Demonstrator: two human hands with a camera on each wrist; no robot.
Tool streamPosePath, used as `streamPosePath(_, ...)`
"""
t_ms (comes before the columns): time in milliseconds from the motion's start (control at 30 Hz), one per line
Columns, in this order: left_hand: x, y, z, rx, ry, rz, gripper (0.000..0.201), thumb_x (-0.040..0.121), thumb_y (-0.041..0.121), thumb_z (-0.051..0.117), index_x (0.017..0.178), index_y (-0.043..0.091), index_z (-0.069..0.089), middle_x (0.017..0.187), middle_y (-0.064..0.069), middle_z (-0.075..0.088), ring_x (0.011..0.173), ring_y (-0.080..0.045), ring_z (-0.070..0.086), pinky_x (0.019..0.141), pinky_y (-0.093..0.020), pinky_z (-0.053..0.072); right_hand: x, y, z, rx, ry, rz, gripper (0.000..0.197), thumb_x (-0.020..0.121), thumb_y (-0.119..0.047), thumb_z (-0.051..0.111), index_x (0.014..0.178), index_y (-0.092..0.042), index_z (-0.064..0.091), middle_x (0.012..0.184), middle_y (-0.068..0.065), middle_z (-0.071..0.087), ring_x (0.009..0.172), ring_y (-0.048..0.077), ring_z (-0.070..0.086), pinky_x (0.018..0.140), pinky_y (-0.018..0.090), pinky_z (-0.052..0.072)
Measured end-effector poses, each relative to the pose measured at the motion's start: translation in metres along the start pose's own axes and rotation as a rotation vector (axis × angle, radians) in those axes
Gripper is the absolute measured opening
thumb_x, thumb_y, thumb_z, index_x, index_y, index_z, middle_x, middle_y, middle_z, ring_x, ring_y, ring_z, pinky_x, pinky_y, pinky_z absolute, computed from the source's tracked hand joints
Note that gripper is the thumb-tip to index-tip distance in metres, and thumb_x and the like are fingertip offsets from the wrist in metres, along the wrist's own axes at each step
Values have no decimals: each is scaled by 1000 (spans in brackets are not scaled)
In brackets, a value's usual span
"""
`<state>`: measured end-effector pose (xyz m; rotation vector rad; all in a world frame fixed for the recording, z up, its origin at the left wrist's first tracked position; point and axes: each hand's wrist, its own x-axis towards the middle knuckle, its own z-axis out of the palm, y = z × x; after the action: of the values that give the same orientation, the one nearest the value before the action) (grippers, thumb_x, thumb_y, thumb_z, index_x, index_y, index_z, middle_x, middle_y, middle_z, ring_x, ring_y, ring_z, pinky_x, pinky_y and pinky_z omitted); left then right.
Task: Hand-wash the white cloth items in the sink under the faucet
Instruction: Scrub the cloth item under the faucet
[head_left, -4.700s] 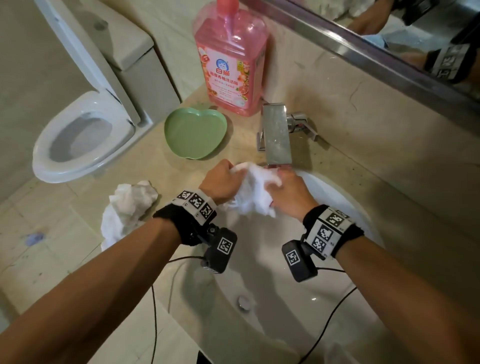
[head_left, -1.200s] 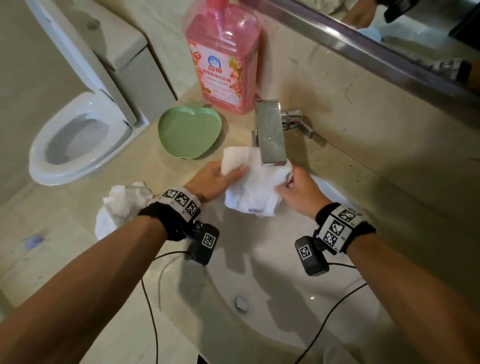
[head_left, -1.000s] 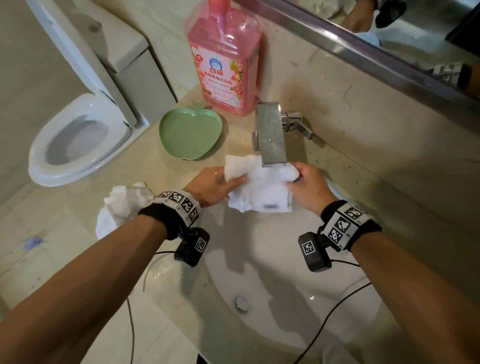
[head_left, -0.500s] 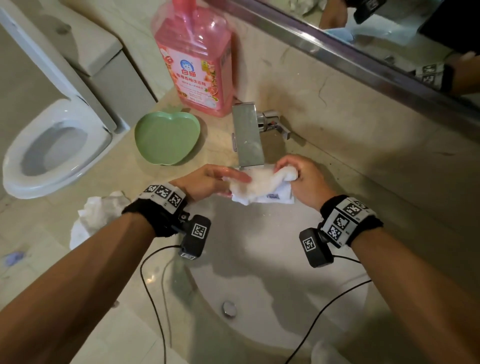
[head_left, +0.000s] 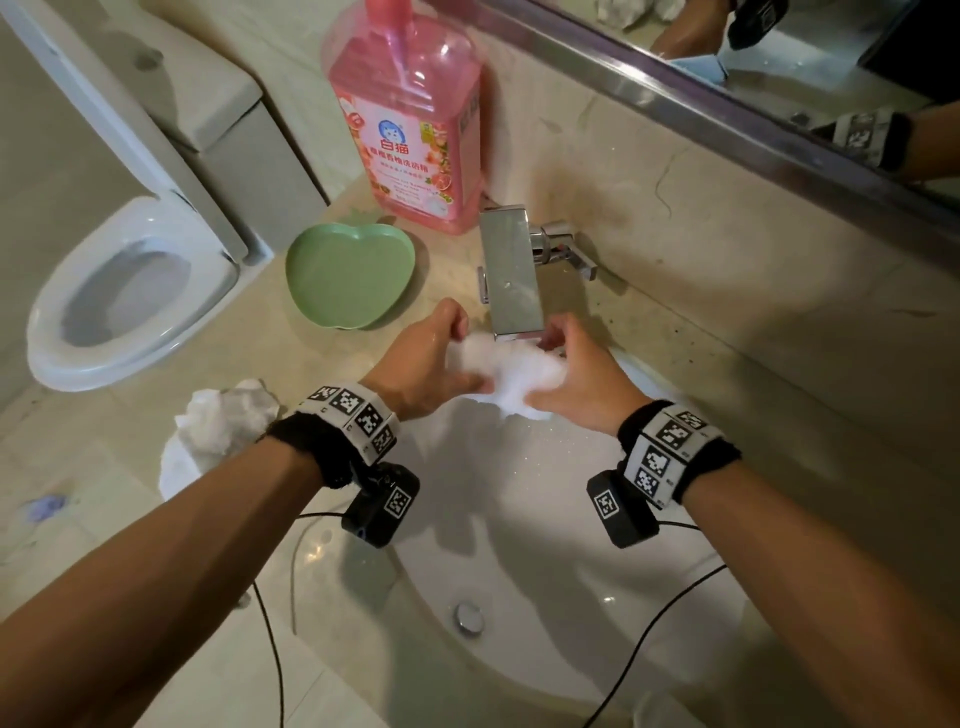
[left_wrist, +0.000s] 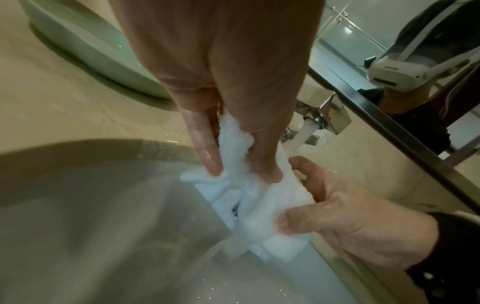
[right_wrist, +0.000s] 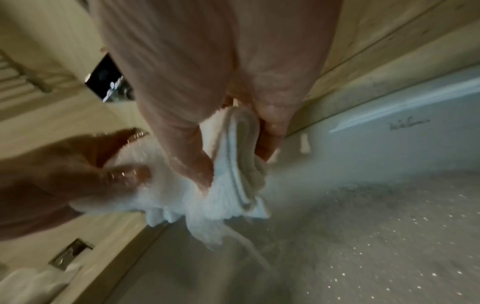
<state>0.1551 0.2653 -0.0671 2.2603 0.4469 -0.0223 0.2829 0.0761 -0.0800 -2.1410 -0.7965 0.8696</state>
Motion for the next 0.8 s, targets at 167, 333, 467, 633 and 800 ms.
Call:
streamPosePath(167,-7,0,-3,95,-43,-23,53,74,39,80,95,27,33,80,11,43,61,-9,38,53,-21,27,12,-11,15,-303,-56,-26,49,86,-18,64,133,-10,59,131,13,63,122,33,55,98,35,46)
streamPosePath(333,-4,1,-6,102,-267,-145,75,70,42,83,121,21,33,106,0,56,86,-21,59,70,-29,47,12,-21,10,-353,-8,-147,34,91,-9,62,123,2,64,121,20,66,108,36,63,92,34,50)
streamPosePath(467,16,20,11,-73,-481,-332,77,70,37,85,134,23,44,121,7,58,112,-16,57,101,-34,42,8,-29,6,-402,-4,-274,44,84,4,62,127,-3,66,122,20,66,111,34,64,97,39,51)
streamPosePath(633,33,25,39,109,-474,-288,59,81,30,77,134,19,52,128,1,59,109,-19,59,94,-25,46,7,-15,-2,-406,55,-228,47,78,-9,73,123,-8,59,113,10,61,103,33,61,83,33,49)
streamPosePath(800,43,23,44,335,-371,-117,39,94,25,55,132,17,53,128,-6,60,111,-22,62,93,-30,52,6,9,-14,18,-128,42,88,54,-50,80,135,-43,46,117,-22,57,108,6,58,84,16,46)
